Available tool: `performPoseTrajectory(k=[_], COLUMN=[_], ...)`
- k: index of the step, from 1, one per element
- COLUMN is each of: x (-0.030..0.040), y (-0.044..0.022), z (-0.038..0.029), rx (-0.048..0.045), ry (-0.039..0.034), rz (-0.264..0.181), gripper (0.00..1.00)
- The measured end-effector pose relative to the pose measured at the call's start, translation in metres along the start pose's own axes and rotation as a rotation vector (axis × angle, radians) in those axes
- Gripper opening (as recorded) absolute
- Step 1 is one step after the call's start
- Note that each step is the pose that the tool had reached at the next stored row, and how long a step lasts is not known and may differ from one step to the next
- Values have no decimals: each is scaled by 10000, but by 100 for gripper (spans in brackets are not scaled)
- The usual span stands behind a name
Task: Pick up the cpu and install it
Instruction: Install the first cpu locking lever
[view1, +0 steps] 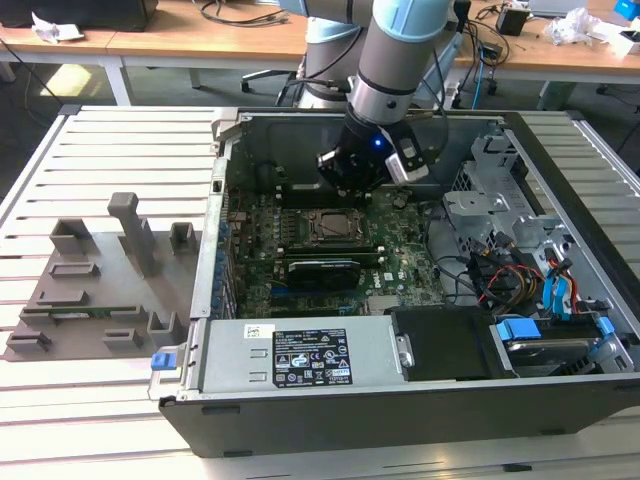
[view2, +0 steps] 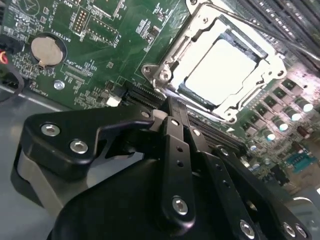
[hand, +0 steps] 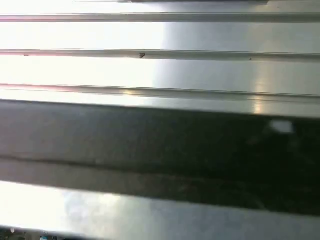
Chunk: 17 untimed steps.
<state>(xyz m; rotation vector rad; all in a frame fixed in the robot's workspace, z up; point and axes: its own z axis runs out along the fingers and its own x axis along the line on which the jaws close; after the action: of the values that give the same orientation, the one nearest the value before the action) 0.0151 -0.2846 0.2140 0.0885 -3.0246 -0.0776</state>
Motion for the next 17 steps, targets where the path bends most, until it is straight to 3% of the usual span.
performPoseTrajectory(k=[1,5,8,12,13,15,16,17], x=[9,24,43,55,70,88,95,96], y=[-26,-131,-296,-397,-404,-395,-392,-391], z=[-34,-62,-80,-108,-235,-391,-461,-470], rx=[7,38,159,246,246,247,247,235], ry=[-6,-11,-13,-10,-12,-11,-12,-13], rz=[3,6,20,30,31,30,29,27], gripper=[11,11,11,11,11,11,11,11])
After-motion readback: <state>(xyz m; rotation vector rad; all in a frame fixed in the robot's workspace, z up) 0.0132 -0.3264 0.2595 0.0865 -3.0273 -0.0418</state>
